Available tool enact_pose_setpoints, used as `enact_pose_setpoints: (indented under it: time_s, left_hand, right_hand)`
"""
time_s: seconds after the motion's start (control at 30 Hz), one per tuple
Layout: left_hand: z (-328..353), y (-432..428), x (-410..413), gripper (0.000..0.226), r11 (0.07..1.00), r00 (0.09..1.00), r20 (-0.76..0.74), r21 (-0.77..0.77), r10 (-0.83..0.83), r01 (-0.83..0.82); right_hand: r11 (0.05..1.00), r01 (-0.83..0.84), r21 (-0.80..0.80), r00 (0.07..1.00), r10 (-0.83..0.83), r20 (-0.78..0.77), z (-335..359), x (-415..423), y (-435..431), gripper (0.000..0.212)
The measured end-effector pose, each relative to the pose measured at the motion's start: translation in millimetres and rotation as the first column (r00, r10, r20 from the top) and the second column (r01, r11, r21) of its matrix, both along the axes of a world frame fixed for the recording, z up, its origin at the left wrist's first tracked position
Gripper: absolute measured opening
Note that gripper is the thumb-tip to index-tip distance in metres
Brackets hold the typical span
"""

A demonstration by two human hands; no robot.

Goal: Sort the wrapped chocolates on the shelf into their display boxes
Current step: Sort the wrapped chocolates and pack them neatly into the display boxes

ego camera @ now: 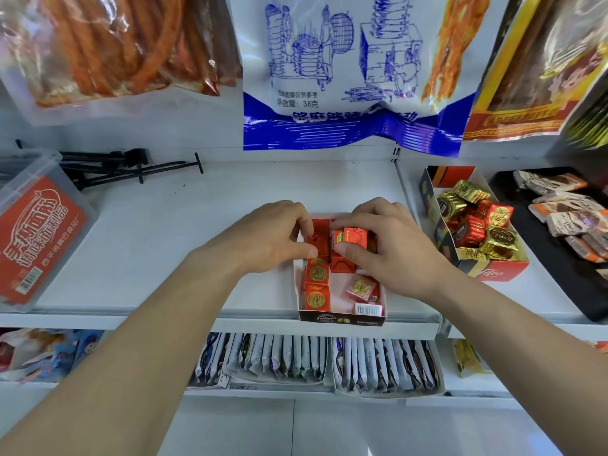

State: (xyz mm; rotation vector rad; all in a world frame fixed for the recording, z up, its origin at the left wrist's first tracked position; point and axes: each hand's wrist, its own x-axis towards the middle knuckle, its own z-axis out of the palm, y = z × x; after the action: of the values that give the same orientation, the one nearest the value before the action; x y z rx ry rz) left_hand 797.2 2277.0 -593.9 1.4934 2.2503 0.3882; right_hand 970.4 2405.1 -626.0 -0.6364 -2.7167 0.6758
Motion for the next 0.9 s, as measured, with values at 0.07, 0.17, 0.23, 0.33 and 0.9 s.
enact_pose_setpoints:
  time_s: [0.07, 0.17, 0.23, 0.33, 0.9]
  left_hand:
    - [-1.9, -0.6, 0.2, 0.022, 1.0, 1.0, -0.022, 0.02, -0.01, 0.01]
    - [-2.9, -1.6, 2.2, 0.02, 0.997, 1.0, -0.021, 0.075, -0.006, 0.007]
    - [-2.6, -1.2, 3.4, 0.02, 0.995, 1.0, -0.017, 0.095, -0.022, 0.023]
    - [-2.1, -1.6, 4.1, 0.021, 0.993, 0.999, -0.031, 0.115, -0.032, 0.036]
    - [-6.8, -1.3, 0.3, 0.03, 0.984, 0.994, 0.015, 0.144, -0.108, 0.104]
  right_hand:
    - [1.0, -0.001, 0.001, 1.0, 0.001, -0.005, 0.0, -0.1, 0.0, 0.038]
    - [1.0, -0.003, -0.006, 1.0, 0.003, -0.006, 0.4, 0.0, 0.0, 0.038]
    - [1.0, -0.005, -0.002, 1.0, 0.005, -0.007, 0.3, 0.1, 0.1, 0.038]
    - [1.0, -0.005, 0.0, 1.0, 0.005, -0.004, 0.7, 0.1, -0.3, 0.039]
    - [1.0, -0.011, -0.024, 0.999, 0.01, -0.031, 1.9, 1.3, -1.4, 0.038]
